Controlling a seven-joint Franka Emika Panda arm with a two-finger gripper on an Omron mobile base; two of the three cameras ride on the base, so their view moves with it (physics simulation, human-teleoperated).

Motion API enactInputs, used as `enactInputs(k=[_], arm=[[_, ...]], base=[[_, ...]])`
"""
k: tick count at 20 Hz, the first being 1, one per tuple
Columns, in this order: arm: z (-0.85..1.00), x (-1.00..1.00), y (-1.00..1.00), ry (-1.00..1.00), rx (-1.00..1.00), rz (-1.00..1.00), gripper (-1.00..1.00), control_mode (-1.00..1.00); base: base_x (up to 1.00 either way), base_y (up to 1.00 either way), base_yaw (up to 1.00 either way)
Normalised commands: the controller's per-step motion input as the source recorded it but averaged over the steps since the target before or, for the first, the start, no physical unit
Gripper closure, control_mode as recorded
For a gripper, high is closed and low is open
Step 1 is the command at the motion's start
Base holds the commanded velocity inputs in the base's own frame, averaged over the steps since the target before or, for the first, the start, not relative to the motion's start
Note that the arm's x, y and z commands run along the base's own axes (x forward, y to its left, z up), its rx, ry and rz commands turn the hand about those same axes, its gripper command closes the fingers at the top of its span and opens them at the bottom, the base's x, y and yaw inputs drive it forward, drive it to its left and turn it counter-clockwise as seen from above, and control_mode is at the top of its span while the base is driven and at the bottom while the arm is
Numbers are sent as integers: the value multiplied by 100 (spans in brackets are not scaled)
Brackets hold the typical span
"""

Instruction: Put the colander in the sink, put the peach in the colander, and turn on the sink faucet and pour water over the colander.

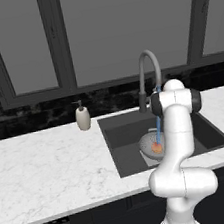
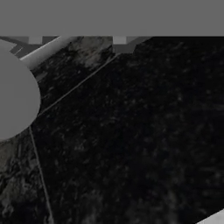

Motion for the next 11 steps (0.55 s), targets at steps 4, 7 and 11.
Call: enactInputs(k=[4,7,11], arm=[[100,-20,-92,25,30,-9,100,-100],[100,-32,-75,13,24,-7,100,-100],[100,-32,-51,1,22,-7,100,-100]], base=[[0,0,0],[0,0,0],[0,0,0]])
